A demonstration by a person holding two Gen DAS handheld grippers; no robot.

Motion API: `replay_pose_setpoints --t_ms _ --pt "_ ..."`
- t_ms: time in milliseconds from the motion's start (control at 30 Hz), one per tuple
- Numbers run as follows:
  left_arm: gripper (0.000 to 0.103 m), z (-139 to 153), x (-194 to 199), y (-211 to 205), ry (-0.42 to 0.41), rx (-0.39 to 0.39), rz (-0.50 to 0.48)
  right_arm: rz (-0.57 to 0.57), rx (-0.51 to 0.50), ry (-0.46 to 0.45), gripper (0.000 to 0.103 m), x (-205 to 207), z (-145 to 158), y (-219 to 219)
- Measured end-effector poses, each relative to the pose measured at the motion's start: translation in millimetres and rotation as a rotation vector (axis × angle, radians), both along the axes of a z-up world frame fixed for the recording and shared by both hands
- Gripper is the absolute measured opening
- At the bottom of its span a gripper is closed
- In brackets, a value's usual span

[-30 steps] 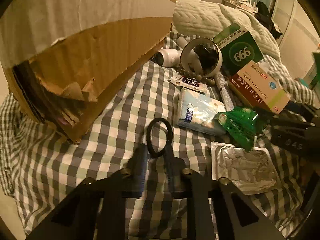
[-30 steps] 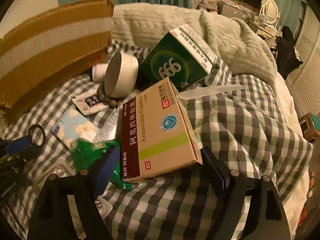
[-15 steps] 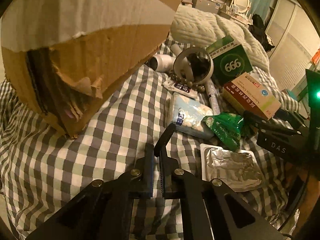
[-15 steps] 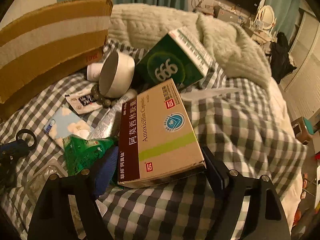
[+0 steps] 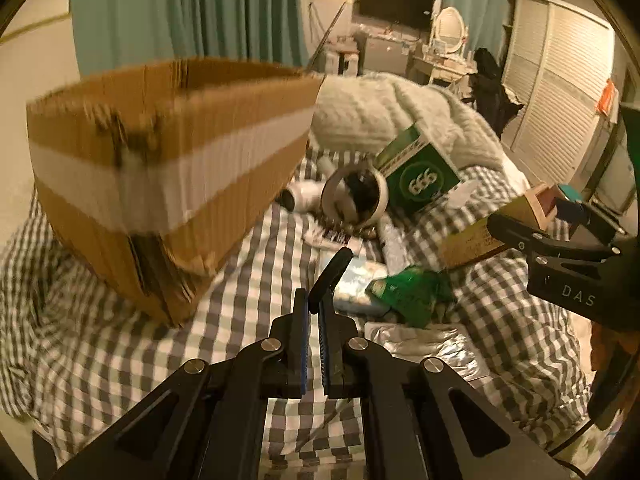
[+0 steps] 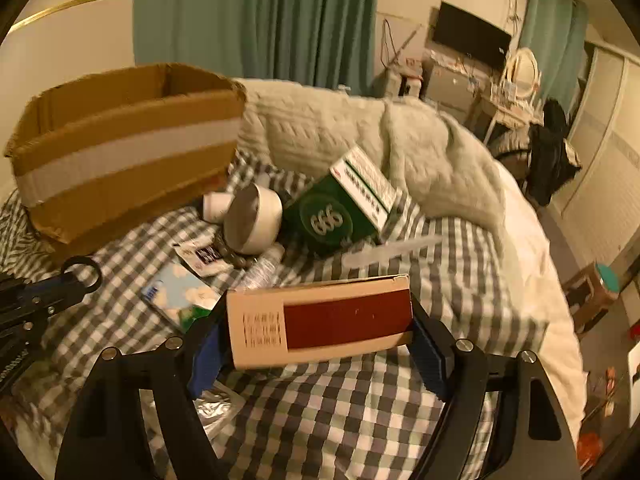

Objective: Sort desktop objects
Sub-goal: 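Grasp the black rubber ring with left tool while right grasps the amoxicillin box, then carry the ring and medicine box over the cardboard box and release both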

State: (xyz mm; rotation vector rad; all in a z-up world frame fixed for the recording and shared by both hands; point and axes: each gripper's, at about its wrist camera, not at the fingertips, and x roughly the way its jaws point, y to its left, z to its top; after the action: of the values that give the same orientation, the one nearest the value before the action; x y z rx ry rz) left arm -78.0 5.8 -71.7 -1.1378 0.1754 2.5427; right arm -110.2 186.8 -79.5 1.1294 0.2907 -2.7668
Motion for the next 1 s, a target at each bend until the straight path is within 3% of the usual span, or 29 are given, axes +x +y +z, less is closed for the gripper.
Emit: replay_pose_setpoints --t_ms 267,500,667,833,1000 --pt "0.005 47 2 -5 0.073 0.043 -0.013 0.057 0.054 0.083 0.077 23 48 -20" --pt "0.005 112 -14 -7 0.159 0.092 -0.016 0.122 0.000 0.140 0.077 33 104 -45" --pt "0.005 155 -42 -32 0.206 0.112 0.046 0.182 -0.030 0.199 0.077 29 149 -76" --pt "0.005 161 -80 -72 0.173 0.100 0.148 0.223 -0.088 0.218 0.077 11 171 -107" --pt "0.005 137 -118 -105 0.086 0.042 0.227 0.253 -0.180 0.176 0.077 -21 165 -142"
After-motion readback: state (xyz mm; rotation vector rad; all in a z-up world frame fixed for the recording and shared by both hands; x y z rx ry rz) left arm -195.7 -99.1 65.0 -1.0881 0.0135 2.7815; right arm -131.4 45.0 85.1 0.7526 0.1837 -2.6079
